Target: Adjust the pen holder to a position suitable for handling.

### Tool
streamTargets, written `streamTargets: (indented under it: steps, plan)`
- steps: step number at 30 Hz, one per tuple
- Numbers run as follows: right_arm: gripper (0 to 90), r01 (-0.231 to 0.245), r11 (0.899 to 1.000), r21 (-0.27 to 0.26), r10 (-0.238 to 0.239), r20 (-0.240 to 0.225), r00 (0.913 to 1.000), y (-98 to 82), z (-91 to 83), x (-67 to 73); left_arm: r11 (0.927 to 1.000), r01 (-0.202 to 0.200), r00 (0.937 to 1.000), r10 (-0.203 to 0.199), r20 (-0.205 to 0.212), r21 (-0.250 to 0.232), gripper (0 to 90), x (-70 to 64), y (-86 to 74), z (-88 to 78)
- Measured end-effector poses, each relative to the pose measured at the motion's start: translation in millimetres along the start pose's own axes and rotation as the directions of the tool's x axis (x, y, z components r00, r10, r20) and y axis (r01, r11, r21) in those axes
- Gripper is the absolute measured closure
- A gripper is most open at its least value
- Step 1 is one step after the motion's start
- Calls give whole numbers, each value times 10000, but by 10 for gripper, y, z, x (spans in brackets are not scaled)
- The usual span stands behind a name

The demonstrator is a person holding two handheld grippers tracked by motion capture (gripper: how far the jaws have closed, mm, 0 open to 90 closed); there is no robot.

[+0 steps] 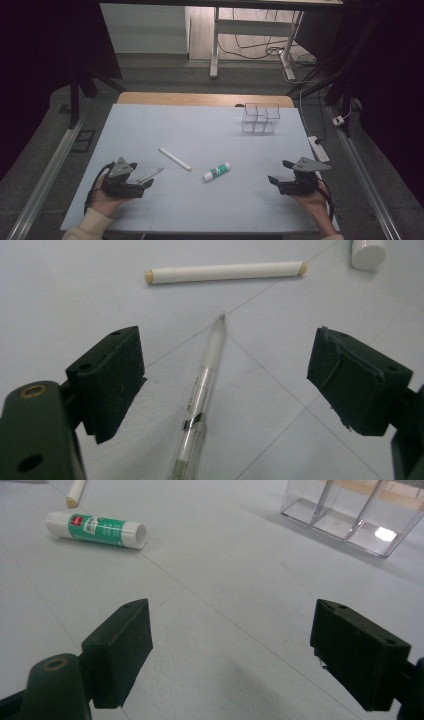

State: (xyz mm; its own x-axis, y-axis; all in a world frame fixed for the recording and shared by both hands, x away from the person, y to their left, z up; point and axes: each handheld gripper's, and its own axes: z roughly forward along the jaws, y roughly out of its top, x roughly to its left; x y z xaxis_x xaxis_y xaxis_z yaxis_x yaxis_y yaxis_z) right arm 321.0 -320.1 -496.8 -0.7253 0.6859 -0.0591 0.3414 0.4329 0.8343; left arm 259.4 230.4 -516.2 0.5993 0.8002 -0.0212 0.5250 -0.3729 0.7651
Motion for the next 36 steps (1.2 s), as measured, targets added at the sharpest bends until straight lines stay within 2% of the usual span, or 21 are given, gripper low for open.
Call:
streamTargets:
  steps: [4,9,15,19,24,30,35,36]
  plan:
    - [182,191,9998,64,-191,-4,9998,-8,14,34,10000,26,10000,-26,-45,2,154,4,-4,-4]
    - [203,87,9999,100,-86,-68,9999,2,20,46,10000,7,10000,-6,-98,88,155,10,-10,18]
    - [227,-59,9999,104,60,-68,10000,17,15,42,10000,-36,10000,36,-72,-59,159,1,5,3]
    - [249,12,10000,90,-11,-93,10000,35,15,45,10000,-36,10000,36,-54,-47,161,4,9,8]
    - [261,-94,10000,-7,94,-88,9999,110,21,29,9997,-14,9997,8,-244,-230,167,4,25,-24]
    - [279,138,9999,-35,-138,-8,9999,256,67,37,9999,-51,9998,48,-200,-138,168,-1,25,-19]
    - [297,-17,10000,-4,17,64,10000,320,91,13,9999,-49,9999,47,-137,-144,168,6,27,-19]
    - [303,-115,9999,54,113,198,9997,345,98,-8,9999,-60,9999,58,-135,-112,168,9,25,-14]
